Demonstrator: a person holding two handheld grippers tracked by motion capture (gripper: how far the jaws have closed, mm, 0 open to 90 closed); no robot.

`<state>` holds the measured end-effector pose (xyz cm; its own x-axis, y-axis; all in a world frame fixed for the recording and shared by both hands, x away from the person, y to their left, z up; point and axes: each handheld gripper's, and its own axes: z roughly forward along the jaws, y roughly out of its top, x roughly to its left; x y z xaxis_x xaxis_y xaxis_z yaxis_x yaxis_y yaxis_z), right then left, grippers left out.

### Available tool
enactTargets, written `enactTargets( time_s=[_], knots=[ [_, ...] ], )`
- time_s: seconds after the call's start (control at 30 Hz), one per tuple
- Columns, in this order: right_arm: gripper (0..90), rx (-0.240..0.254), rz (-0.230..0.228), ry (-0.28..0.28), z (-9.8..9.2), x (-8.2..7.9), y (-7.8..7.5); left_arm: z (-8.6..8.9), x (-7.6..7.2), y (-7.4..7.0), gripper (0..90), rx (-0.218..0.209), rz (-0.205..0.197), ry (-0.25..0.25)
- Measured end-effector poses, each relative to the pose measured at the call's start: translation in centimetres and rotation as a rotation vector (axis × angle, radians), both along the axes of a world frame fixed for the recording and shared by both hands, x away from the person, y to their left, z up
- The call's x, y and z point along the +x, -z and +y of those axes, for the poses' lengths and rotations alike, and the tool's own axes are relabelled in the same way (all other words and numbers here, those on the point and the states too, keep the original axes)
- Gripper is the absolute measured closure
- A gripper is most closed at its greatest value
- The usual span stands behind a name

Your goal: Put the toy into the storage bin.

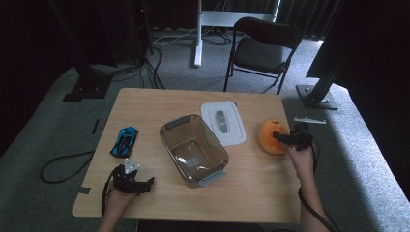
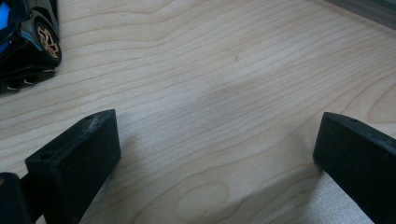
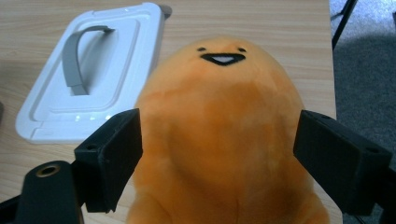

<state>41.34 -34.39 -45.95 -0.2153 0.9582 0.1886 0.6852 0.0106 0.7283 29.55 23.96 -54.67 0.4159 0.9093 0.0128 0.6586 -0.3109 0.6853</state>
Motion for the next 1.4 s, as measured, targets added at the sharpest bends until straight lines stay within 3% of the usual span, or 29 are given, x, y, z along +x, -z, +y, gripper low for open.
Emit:
enactTargets(
  time_s=[0.43,0.57,0.77,1.03,1.2,1.4],
  knots=[
    [15.1,0.003,0.039,0.007,0.1,0.7,1.8,0.0,0.0,0.0,1.1,0.000,0.000,0.000],
    [15.4,-0.022,0.061,-0.008,0.5,0.7,2.2,0.0,0.0,0.0,1.1,0.000,0.000,0.000],
    [19.7,-0.017,0.078,0.007,0.4,0.7,2.6,0.0,0.0,0.0,1.1,0.001,0.000,0.000],
    [42.2,-0.066,0.108,-0.033,1.3,0.7,2.4,0.0,0.0,0.0,1.1,0.001,0.001,0.000],
    [59.9,-0.120,0.077,-0.037,1.7,0.4,1.8,0.0,0.0,0.0,1.1,0.001,0.001,0.000],
    [68.3,-0.117,0.071,-0.027,1.5,0.3,1.0,0.0,0.0,0.0,1.1,0.001,0.001,0.000]
  ],
)
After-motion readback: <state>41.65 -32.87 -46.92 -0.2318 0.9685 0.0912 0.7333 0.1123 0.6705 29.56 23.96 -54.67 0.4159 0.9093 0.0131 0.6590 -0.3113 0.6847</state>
